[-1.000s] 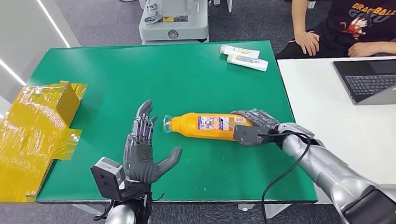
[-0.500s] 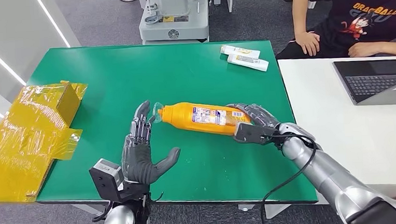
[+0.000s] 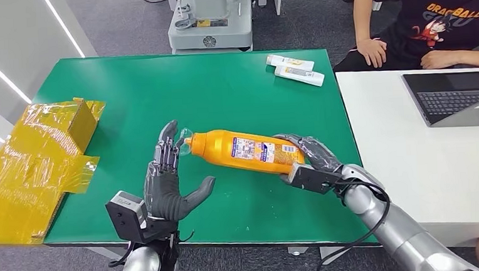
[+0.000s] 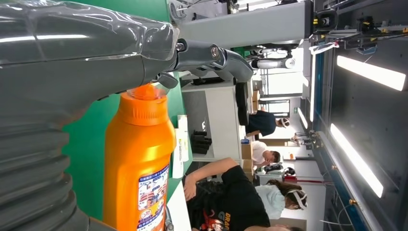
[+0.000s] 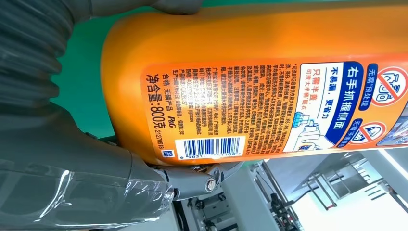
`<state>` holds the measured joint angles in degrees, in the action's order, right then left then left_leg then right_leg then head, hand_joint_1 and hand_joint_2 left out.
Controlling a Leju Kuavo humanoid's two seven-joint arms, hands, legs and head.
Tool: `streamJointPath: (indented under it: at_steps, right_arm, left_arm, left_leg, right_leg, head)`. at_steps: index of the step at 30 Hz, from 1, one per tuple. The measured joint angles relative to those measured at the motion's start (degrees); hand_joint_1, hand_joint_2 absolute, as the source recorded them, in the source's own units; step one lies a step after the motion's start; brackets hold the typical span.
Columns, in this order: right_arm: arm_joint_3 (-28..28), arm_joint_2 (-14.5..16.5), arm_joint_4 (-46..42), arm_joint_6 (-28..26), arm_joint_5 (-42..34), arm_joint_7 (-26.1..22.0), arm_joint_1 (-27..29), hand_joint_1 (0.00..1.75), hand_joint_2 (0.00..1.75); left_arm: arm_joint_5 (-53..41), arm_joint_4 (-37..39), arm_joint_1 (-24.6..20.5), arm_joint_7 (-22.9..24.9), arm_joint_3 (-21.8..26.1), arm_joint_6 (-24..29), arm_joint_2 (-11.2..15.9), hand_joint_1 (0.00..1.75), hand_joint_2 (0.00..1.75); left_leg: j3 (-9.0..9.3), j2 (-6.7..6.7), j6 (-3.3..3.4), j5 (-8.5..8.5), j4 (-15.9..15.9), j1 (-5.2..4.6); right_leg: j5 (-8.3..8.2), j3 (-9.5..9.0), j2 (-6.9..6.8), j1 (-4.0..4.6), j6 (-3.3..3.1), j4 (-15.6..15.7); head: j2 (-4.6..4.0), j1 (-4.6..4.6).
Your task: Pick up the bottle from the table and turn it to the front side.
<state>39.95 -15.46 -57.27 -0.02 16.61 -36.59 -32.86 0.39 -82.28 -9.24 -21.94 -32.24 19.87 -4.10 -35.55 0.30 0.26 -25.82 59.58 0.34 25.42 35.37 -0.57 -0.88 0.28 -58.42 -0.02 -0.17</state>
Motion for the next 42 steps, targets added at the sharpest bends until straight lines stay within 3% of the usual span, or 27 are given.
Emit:
streamJointPath:
  at_steps: [14,18,26,42]
  right_arm:
    - [-0.9,-0.2,-1.9,-2.0,-0.3,-0.5,1.7,1.75,1.75]
    - [-3.1,0.2,-6.6,-7.0,0.7,0.0,6.9,1.75,1.75]
    - [-6.8,0.4,-11.5,-7.7,4.1,2.1,11.9,1.75,1.75]
    - [-16.6,-0.3,-13.0,-13.5,5.6,2.1,13.7,1.75,1.75]
  left_arm:
    - [-0.2,0.0,-0.2,-0.1,0.7,1.1,0.2,0.00,1.75]
    - [-0.9,0.0,-1.4,-0.8,5.1,5.2,1.2,0.00,1.75]
    - [-2.8,0.0,-2.4,-3.6,11.3,7.3,1.4,0.00,1.75]
    - [-3.4,-0.1,-2.7,-3.6,11.8,7.2,1.4,0.00,1.75]
  left_leg:
    - [-0.01,-0.06,0.00,0.00,0.0,0.02]
    - [-0.02,-0.09,0.00,0.00,0.0,0.06]
    - [-0.03,-0.08,-0.01,0.00,0.0,0.08]
    - [-0.03,-0.08,0.00,-0.01,0.0,0.06]
  right_leg:
    - [0.02,-0.01,-0.07,0.01,0.01,0.0]
    - [0.03,-0.01,-0.09,0.05,0.00,0.0]
    - [0.05,-0.01,-0.09,0.06,-0.03,0.0]
    - [0.05,0.00,-0.07,0.05,-0.03,0.0]
  head:
    - [0.00,0.00]
    - [0.00,-0.02]
    - [0.00,0.01]
    - [0.00,-0.02]
